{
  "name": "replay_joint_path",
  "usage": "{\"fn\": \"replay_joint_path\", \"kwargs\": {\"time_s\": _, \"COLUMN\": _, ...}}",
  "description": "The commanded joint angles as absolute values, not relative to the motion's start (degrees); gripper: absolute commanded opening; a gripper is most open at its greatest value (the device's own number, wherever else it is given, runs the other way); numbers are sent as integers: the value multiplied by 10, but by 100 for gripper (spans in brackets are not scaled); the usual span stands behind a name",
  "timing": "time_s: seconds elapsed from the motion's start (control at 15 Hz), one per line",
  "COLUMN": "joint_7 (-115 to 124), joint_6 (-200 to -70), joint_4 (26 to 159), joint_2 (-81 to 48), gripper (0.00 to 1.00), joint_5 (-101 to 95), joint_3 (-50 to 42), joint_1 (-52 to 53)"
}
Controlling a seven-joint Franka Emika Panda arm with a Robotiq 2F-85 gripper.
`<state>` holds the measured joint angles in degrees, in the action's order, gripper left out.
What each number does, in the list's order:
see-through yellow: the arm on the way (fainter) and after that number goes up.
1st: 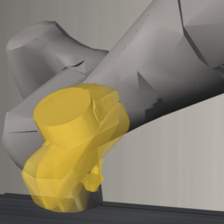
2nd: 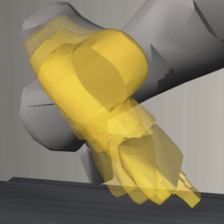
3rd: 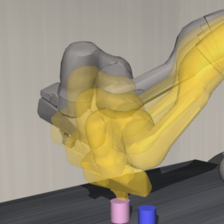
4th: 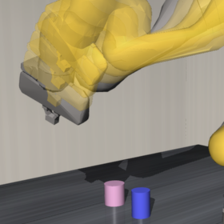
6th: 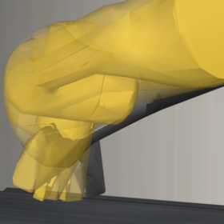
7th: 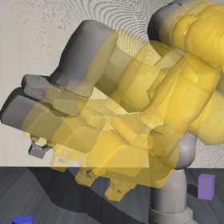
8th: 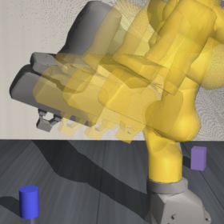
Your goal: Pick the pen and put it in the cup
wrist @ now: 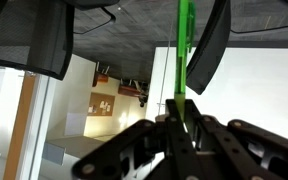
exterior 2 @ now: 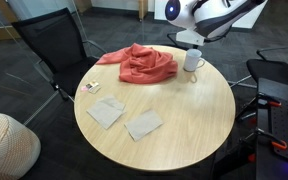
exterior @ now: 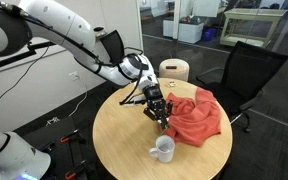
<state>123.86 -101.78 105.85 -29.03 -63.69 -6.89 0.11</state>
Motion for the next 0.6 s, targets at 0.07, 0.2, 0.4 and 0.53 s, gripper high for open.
{"fn": "replay_joint_path", "kwargs": {"time_s": 0.07, "joint_7": 1220, "joint_6": -1032, "joint_4": 1014, "joint_2": -331, "gripper": 3, "joint_5": -650, "joint_3": -62, "joint_1": -12}}
{"fn": "replay_joint_path", "kwargs": {"time_s": 0.2, "joint_7": 1216, "joint_6": -1035, "joint_4": 1001, "joint_2": -346, "gripper": 3, "joint_5": -648, "joint_3": -62, "joint_1": -14}}
{"fn": "replay_joint_path", "kwargs": {"time_s": 0.4, "joint_7": 1204, "joint_6": -1036, "joint_4": 983, "joint_2": -367, "gripper": 3, "joint_5": -644, "joint_3": -63, "joint_1": -15}}
{"fn": "replay_joint_path", "kwargs": {"time_s": 0.53, "joint_7": 1198, "joint_6": -1037, "joint_4": 974, "joint_2": -379, "gripper": 3, "joint_5": -642, "joint_3": -63, "joint_1": -16}}
